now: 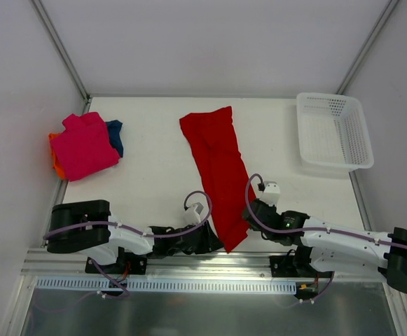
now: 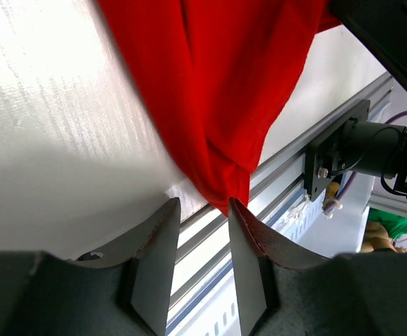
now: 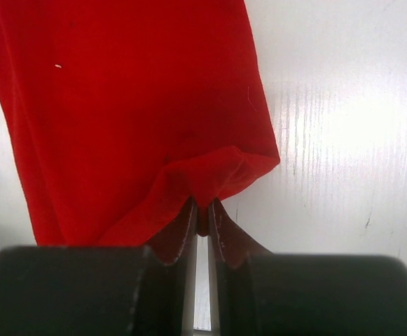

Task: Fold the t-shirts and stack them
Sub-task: Fold the tshirt

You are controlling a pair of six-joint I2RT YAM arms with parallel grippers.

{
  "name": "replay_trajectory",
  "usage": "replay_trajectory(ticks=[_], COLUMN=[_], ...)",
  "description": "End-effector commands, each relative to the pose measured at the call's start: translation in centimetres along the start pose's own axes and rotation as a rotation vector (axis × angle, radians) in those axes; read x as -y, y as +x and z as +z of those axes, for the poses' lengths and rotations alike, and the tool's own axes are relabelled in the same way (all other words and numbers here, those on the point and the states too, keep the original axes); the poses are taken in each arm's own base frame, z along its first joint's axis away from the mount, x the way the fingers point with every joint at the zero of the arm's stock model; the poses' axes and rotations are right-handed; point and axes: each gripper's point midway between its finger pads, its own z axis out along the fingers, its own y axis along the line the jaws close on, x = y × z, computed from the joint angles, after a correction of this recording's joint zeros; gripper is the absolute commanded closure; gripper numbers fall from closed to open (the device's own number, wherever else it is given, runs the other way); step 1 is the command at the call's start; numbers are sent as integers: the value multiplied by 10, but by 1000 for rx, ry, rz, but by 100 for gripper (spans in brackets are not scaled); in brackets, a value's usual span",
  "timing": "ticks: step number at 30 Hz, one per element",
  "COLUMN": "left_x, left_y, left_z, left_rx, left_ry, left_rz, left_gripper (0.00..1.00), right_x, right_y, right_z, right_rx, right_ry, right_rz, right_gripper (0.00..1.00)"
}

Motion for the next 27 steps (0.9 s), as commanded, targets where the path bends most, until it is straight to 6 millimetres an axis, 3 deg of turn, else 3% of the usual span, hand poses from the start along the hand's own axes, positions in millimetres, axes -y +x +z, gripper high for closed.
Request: replay_trajectory(ticks=[1, 6, 10, 14, 27], left_x=[-41, -36, -29, -32, -48], left_y=[7, 15, 18, 18, 21], left_z=[-2, 9, 12, 12, 14], left_rx=[-17, -50, -64, -60, -60], left_ry=[-156, -131, -108, -114, -132], left_rz=[95, 92, 99, 99, 119], left_gripper=[65, 61, 50, 47, 74], right_x=[-5, -7, -5, -4, -2], right_y=[-4, -4, -1, 0, 2], right_z=[0, 0, 0, 0, 0], right_rx=[6, -1, -6, -6, -7], right_ry=[-6, -9, -9, -12, -22], right_rz=[16, 5, 11, 16, 35], right_gripper=[94, 94, 94, 94, 94])
